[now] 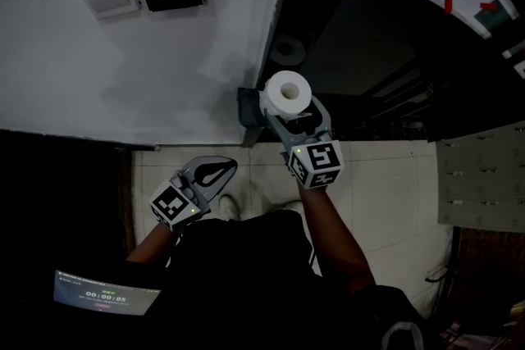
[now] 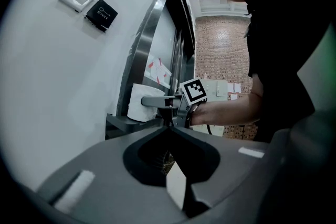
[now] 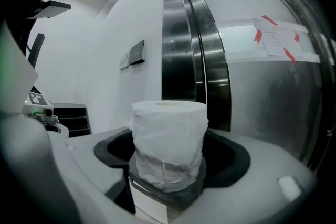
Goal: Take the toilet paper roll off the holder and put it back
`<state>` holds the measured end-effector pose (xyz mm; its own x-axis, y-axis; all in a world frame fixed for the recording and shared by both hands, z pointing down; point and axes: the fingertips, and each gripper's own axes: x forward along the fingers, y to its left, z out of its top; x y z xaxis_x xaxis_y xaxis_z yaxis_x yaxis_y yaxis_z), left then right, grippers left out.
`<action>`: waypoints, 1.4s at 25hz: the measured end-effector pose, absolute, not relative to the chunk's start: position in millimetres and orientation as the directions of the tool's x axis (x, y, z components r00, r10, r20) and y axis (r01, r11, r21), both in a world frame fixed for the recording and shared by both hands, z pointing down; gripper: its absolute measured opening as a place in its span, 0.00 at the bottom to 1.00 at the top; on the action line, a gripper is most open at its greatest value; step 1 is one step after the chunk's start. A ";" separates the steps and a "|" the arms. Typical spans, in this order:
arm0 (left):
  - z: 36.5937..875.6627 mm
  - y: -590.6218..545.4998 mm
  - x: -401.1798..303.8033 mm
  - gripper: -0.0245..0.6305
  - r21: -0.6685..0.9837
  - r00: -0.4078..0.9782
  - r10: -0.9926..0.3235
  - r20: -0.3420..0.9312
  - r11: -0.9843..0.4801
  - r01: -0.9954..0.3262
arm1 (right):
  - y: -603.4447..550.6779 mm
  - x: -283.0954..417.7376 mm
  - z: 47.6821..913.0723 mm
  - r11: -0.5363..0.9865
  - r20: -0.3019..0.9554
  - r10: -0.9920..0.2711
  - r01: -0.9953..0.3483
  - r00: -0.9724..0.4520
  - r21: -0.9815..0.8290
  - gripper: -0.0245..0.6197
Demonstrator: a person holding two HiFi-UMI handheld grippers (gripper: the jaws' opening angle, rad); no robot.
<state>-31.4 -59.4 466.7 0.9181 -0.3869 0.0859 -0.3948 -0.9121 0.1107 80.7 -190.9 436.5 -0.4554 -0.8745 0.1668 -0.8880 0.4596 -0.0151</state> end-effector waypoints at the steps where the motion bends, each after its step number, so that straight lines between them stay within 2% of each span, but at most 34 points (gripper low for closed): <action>1: 467.1 -59.5 -31.7 0.04 0.110 0.918 -0.387 0.087 -0.912 -0.395 | -190.2 81.1 435.9 0.462 0.163 -0.874 -0.887 -0.458 -0.018 0.65; 5: 459.8 -60.5 -29.1 0.04 0.149 0.916 -0.389 0.095 -0.904 -0.400 | -188.9 86.8 432.8 0.456 0.151 -0.878 -0.890 -0.454 -0.024 0.65; 15: 464.6 -62.2 -20.9 0.04 0.120 0.929 -0.361 0.083 -0.922 -0.369 | -183.8 105.2 429.4 0.432 0.169 -0.887 -0.902 -0.429 -0.019 0.65; 28: 460.5 -54.1 -2.6 0.04 0.124 0.942 -0.328 0.077 -0.934 -0.335 | -176.6 195.4 428.2 0.261 0.170 -0.951 -0.965 -0.258 -0.004 0.65; 35: 463.8 -49.8 -3.9 0.04 0.122 0.939 -0.334 0.085 -0.932 -0.342 | -177.4 219.7 435.7 0.218 0.181 -0.960 -0.976 -0.214 0.000 0.65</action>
